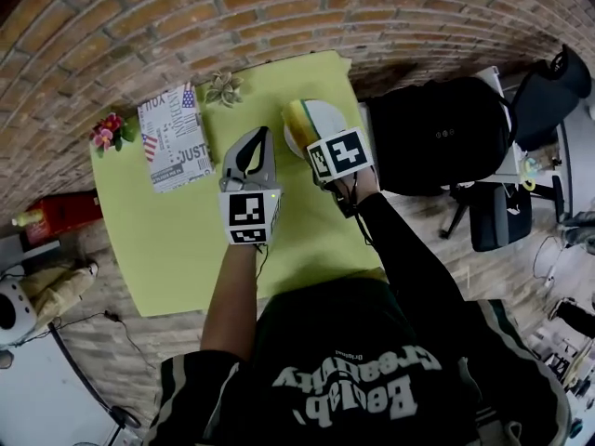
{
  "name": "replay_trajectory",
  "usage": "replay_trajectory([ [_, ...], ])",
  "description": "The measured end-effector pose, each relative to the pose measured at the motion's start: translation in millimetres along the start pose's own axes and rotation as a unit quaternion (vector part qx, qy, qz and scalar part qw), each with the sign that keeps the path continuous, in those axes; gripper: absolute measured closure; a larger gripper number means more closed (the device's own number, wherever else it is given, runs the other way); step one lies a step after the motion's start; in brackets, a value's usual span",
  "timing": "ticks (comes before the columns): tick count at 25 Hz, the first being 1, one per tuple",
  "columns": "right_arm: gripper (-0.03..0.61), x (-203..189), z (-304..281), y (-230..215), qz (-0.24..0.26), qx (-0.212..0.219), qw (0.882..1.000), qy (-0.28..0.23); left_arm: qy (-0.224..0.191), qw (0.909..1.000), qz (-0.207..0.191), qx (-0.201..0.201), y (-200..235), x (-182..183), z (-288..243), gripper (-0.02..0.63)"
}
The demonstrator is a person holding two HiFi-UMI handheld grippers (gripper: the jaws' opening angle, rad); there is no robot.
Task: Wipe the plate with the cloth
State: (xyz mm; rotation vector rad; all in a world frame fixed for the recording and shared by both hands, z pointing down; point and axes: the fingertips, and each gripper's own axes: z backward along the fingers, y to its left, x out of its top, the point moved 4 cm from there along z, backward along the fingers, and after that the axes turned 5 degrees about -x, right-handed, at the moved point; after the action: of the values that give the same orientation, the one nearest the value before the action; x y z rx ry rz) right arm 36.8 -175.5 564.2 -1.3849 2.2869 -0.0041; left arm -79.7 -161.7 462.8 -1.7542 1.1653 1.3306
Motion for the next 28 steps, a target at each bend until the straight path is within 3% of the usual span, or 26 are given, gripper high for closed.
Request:
replay_trajectory([
  [7, 0.442, 5, -16, 16, 0.028, -0.002, 0.999, 0.021, 0.013, 0.9995, 0.008, 0.028, 25, -12, 13, 0.611],
  [23, 0.442, 0, 9, -67, -0.019, -0.096, 0.995, 0.019, 0.011, 0.9999, 0.011, 0.003, 10, -10, -12, 0.611],
  [28, 0.442, 1, 13, -74, -0.018, -0.101, 0.995, 0.011, 0.011, 0.9999, 0.007, -0.001, 8, -9, -13, 0.611],
])
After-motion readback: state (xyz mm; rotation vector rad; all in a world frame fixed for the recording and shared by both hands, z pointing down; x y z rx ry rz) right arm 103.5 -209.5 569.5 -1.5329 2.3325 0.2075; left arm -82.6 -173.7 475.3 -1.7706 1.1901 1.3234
